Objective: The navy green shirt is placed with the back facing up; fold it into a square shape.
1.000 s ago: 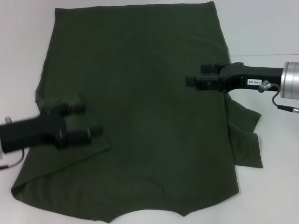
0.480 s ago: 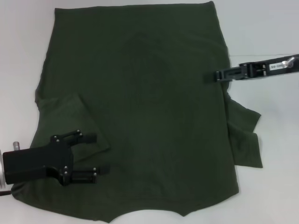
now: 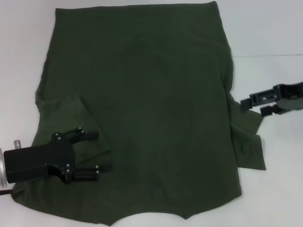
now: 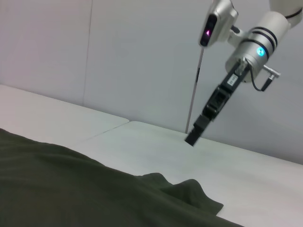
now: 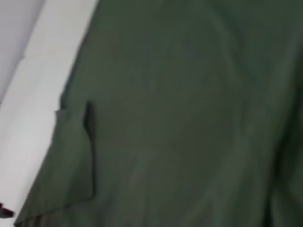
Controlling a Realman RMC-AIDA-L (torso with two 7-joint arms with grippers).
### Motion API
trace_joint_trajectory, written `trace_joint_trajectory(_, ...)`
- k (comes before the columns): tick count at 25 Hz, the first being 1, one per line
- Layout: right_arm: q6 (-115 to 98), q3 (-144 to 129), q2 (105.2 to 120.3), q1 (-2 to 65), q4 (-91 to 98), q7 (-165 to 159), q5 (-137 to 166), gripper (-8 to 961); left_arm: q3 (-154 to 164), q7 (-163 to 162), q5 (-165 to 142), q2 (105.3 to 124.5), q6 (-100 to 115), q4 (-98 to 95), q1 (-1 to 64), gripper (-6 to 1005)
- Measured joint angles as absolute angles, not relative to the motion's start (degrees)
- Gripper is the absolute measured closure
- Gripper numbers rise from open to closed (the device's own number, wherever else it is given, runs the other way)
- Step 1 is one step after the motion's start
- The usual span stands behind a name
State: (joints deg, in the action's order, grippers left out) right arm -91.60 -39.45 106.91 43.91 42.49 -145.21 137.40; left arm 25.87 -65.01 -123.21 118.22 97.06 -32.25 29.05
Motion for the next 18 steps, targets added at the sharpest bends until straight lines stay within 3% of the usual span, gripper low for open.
trace_joint_trajectory(11,-88.35,-36.84,105.23,40.7,35.87,-146.47,138.25,13,26.17,-65.15,-122.6,118.21,96.4,-32.25,29.38,47)
trace_joint_trajectory(18,-84.86,-37.21,104.99,40.63,32.56,-145.96,139.13,13,26.17,-64.98,-122.6,118.3,96.14,-31.6,29.38,47)
